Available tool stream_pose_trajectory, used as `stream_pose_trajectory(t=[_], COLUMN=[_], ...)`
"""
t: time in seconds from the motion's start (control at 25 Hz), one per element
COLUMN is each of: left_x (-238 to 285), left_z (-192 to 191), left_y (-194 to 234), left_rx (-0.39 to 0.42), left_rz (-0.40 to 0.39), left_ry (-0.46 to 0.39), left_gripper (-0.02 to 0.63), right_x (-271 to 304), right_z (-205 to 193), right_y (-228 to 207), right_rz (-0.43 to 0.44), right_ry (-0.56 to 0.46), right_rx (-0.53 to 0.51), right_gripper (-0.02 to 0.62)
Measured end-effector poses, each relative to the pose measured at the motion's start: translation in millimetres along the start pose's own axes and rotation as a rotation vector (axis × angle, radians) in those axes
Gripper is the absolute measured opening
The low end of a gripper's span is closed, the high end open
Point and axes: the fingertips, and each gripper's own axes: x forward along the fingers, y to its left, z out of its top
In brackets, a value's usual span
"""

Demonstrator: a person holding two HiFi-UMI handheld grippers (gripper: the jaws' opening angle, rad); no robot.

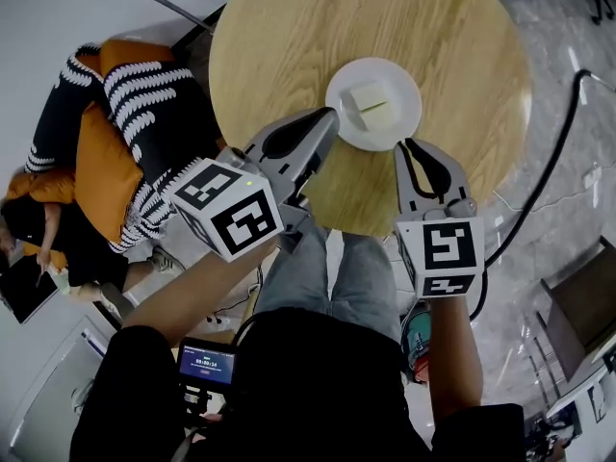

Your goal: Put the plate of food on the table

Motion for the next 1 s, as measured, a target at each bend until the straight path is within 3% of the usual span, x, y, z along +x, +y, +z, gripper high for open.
stream_pose_trajectory(t=[0.36,1.0], left_x=[-14,-52], left_z=[43,91], left_y=[-35,-103], left_rx=[0.101,0.162], left_rz=[-0.036,-0.119], left_ry=[-0.034,-0.108], left_gripper=[0.006,0.006], right_x=[-26,-86], right_z=[39,106], right_y=[1,14], right_rz=[-0.005,-0.014], right_ry=[-0.059,-0.2], right_rx=[-0.022,-0.069], right_gripper=[0.009,0.009])
